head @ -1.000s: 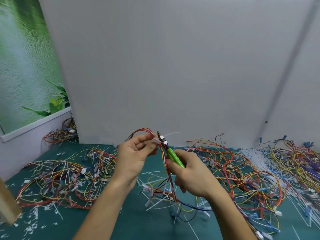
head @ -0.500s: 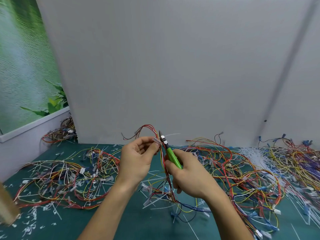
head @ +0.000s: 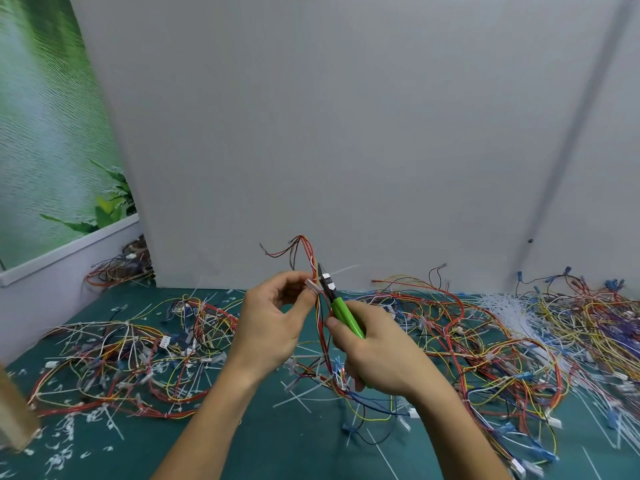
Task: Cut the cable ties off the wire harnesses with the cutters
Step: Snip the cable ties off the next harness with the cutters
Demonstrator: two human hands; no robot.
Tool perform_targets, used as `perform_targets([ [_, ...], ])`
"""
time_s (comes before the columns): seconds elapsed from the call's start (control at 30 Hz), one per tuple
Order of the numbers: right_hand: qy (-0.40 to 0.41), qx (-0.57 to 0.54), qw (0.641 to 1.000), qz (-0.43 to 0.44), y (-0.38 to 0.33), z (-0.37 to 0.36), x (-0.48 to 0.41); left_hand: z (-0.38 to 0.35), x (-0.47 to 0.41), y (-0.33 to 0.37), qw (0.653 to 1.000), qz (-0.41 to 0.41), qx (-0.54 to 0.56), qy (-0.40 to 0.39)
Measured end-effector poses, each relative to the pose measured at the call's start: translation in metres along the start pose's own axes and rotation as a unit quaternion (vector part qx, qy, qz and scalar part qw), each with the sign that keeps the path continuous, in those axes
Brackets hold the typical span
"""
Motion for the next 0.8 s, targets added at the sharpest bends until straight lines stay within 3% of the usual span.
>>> perform_targets([
  [0.23,0.049,-0.005,0.999,0.011,-0.002,-0.006,-0.003,0.002,-0.001,0.001,1.000,0.001,0.001,0.015],
  [0.8,0.030,0.000,0.999,0.009,-0.001,-0.018,-0.006,0.005,-0.001,-0.009,0.995,0.079,0.018,0.066],
])
Point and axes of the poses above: each hand's wrist, its own x-axis away from the middle knuckle, its own z-axis out of the back of the hand, y = z × x, the point moved 4 cm from there along -x, towards the middle knuckle, and after that the axes turned 7 degrees about -y, right-handed, at the moved point
